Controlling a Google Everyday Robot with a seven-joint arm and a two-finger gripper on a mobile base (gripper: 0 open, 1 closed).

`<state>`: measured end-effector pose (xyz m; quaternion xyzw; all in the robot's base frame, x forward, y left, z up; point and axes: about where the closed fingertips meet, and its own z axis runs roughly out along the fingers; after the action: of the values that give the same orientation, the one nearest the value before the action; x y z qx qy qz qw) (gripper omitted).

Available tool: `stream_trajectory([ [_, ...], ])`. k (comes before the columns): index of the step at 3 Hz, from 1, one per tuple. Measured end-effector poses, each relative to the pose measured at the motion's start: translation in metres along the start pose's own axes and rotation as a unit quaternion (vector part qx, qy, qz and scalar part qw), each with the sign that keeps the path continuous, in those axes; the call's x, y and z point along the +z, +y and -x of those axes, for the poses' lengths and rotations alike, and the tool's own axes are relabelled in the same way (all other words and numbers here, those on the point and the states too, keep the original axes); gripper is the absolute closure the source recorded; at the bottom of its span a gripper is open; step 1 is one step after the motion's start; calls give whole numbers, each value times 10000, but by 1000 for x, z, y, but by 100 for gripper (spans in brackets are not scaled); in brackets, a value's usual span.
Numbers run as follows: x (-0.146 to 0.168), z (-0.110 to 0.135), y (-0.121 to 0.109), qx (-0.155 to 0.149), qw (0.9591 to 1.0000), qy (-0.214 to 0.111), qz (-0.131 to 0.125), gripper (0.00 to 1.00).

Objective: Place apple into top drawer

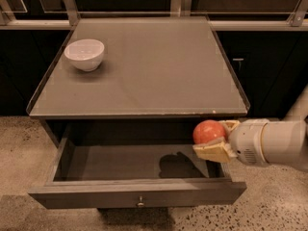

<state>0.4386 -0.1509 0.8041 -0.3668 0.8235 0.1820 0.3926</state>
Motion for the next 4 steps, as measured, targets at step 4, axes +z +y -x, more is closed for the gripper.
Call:
stream_trajectory([
  [4,93,-70,-23,620,9951,509,-573,100],
])
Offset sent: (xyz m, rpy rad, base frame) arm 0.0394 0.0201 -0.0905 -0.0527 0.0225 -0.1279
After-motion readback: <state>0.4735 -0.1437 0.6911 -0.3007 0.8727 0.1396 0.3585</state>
